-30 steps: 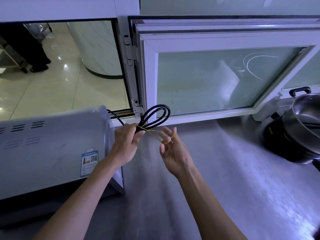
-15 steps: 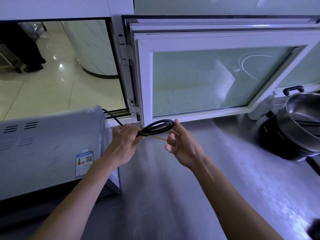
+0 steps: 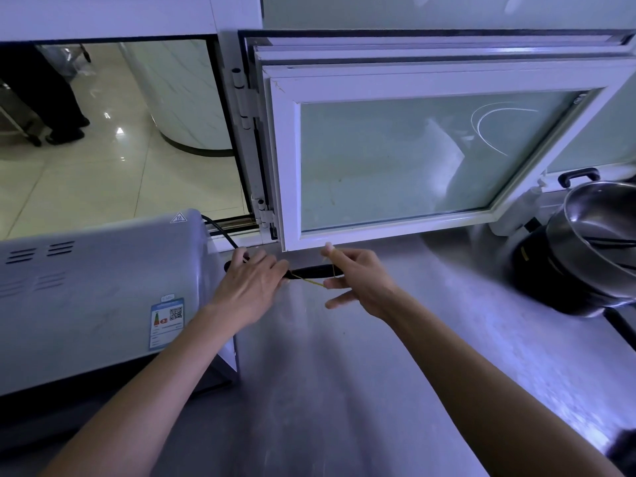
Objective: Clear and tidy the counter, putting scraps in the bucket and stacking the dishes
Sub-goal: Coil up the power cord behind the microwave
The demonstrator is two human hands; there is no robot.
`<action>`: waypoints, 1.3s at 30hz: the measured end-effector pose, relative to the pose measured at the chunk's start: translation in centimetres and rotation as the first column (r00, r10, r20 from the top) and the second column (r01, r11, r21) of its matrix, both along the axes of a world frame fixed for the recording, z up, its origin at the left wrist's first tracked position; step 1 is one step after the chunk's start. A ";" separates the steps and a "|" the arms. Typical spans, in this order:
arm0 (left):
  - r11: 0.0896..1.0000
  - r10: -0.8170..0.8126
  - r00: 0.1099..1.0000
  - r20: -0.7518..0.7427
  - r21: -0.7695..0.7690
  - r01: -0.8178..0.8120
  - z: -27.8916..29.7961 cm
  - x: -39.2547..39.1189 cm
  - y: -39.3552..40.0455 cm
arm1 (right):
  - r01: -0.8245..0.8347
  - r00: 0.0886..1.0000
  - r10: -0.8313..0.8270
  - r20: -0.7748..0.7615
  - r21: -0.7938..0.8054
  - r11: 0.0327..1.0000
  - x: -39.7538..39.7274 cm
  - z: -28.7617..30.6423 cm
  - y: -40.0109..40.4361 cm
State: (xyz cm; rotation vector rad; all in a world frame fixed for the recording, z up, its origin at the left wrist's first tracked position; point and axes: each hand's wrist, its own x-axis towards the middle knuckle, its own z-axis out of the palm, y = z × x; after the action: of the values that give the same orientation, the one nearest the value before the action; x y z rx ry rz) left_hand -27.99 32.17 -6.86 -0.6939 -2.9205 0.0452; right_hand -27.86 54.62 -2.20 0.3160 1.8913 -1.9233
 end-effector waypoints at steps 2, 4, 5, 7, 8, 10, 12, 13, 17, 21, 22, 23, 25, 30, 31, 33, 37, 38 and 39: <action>0.999 0.042 0.999 -0.016 -0.032 -0.042 0.3 -0.3 0.6 | 0.025 0.999 -0.022 -0.035 0.075 0.997 -0.6 0.2 -0.6; 0.995 0.090 0.996 -0.010 -0.048 -0.091 0.5 -0.5 1.2 | 0.036 0.996 -0.025 -0.080 0.142 0.989 -1.1 0.4 -1.2; 0.992 0.115 0.993 -0.002 -0.044 -0.115 0.5 -0.6 1.5 | 0.041 0.994 -0.021 -0.110 0.180 0.983 -1.3 0.4 -1.5; 0.989 0.145 0.989 0.008 -0.038 -0.145 0.4 -0.7 1.7 | 0.057 0.985 -0.013 -0.170 0.254 0.966 -1.6 0.4 -2.0; 0.988 0.149 0.989 0.008 -0.042 -0.148 0.3 -0.7 1.8 | 0.067 0.982 -0.012 -0.191 0.285 0.956 -1.7 0.2 -2.3; 0.986 0.152 0.988 0.001 -0.063 -0.152 0.2 -0.8 1.7 | 0.066 0.977 0.010 -0.211 0.347 0.936 -1.8 -0.2 -2.7; 0.984 0.160 0.987 0.006 -0.079 -0.159 0.1 -0.8 1.6 | 0.056 0.974 0.037 -0.224 0.396 0.916 -1.8 -0.7 -3.1; 0.983 0.168 0.986 0.010 -0.079 -0.167 0.0 -0.8 1.7 | 0.059 0.972 0.042 -0.232 0.412 0.909 -1.8 -0.9 -3.3; 0.978 0.197 0.980 0.029 -0.076 -0.195 -0.1 -0.8 1.8 | 0.098 0.971 0.011 -0.240 0.435 0.895 -1.9 -1.7 -3.9; 0.970 0.220 0.975 0.035 -0.116 -0.214 0.3 -0.7 2.2 | 0.101 0.975 0.009 -0.220 0.483 0.870 -1.6 -2.3 -4.6; 0.966 0.228 0.973 0.031 -0.130 -0.223 0.4 -0.8 2.5 | 0.107 0.973 0.012 -0.229 0.501 0.859 -1.6 -2.4 -5.0; 0.963 0.238 0.971 0.025 -0.136 -0.232 0.6 -0.9 2.6 | 0.117 0.972 0.006 -0.235 0.509 0.853 -1.6 -2.5 -5.3; 0.959 0.258 0.966 0.024 -0.130 -0.253 0.8 -1.0 2.8 | 0.138 0.971 -0.018 -0.238 0.498 0.856 -1.8 -2.5 -6.0; 0.965 0.251 0.967 0.030 -0.087 -0.248 0.5 -0.9 2.8 | 0.151 0.972 -0.055 -0.228 0.428 0.891 -2.2 -2.8 -6.0; 0.966 0.250 0.968 0.033 -0.081 -0.246 0.4 -0.9 2.8 | 0.155 0.973 -0.065 -0.220 0.420 0.894 -2.3 -2.9 -5.9; 0.967 0.246 0.969 0.034 -0.073 -0.243 0.3 -0.9 2.9 | 0.164 0.975 -0.083 -0.204 0.423 0.891 -2.4 -3.1 -6.0; 0.968 0.247 0.969 0.032 -0.059 -0.244 -0.2 -0.8 2.9 | 0.163 0.975 -0.074 -0.211 0.442 0.882 -2.3 -3.7 -6.2; 0.968 0.246 0.969 0.031 -0.059 -0.244 -0.3 -0.9 2.9 | 0.165 0.972 -0.071 -0.223 0.441 0.882 -2.3 -3.9 -6.1; 0.968 0.246 0.969 0.029 -0.060 -0.244 -0.4 -0.9 3.0 | 0.171 0.969 -0.070 -0.237 0.437 0.883 -2.2 -4.2 -6.0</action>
State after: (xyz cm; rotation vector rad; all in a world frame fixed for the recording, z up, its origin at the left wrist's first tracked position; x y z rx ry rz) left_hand -28.90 35.19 -7.28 -0.3398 -3.0328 0.1427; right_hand -30.08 48.58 -6.43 0.3836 2.5227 -1.6164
